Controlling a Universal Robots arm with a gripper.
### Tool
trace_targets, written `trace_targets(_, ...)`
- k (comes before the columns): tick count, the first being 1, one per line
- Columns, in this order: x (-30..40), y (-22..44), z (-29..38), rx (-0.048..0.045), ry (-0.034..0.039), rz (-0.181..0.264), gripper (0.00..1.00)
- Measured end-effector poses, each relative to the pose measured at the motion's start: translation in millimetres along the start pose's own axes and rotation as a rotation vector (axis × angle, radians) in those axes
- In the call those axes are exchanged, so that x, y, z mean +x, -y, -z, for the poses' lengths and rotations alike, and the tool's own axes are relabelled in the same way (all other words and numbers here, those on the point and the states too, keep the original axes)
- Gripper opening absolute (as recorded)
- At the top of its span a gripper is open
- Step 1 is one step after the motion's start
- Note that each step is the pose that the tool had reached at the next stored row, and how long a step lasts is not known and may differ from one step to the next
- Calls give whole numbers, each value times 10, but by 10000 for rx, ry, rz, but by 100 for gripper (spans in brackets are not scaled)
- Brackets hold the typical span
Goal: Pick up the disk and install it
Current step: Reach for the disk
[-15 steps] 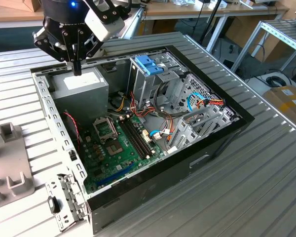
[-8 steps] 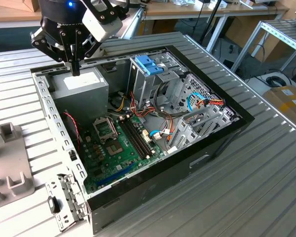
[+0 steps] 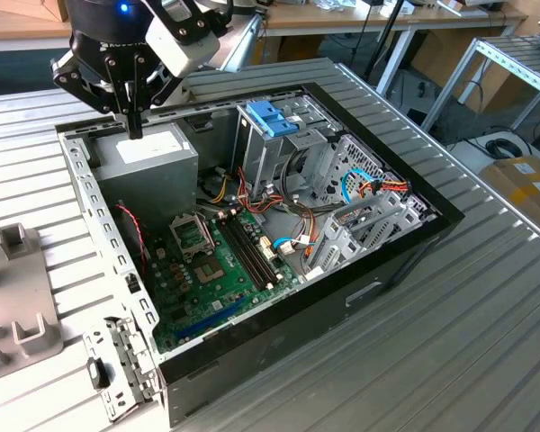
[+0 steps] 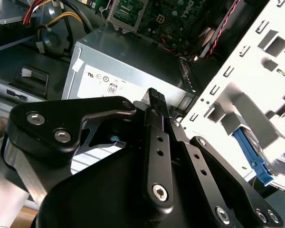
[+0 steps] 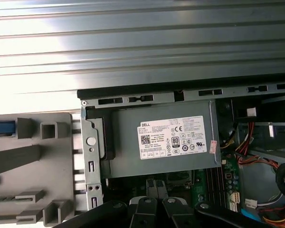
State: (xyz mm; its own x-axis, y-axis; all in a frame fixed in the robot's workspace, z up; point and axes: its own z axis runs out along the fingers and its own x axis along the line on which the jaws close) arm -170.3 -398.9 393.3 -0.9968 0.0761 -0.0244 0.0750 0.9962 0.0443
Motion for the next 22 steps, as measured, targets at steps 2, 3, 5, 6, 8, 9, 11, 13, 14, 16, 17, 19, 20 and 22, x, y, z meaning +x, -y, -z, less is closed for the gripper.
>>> trace_targets(2, 7, 1, 0, 0, 0, 0, 11)
trace_targets(3, 10, 1, 0, 0, 0, -1, 11)
trace_targets(5, 16, 1, 0, 0, 0, -1, 11)
trace_targets(6, 20, 1, 0, -1, 1, -1, 11)
trace_targets(8, 26, 2, 1, 0, 0, -1, 11)
trace_targets(9, 29, 2, 1, 0, 1, -1, 11)
trace_targets(11, 35, 2, 1, 0, 0, -1, 11)
trace_targets(13, 41, 3, 1, 0, 0, -1, 11)
trace_targets(14, 45, 3, 1, 0, 0, -1, 11)
trace_targets(16, 50, 4, 1, -1, 0, 0, 11)
trace_targets(17, 52, 4, 1, 0, 0, 0, 11)
trace_targets(19, 57, 4, 1, 0, 1, 0, 11)
trace_targets(20, 59, 4, 2, 0, 0, 0, 11)
trace_targets(22, 65, 5, 2, 0, 0, -1, 11)
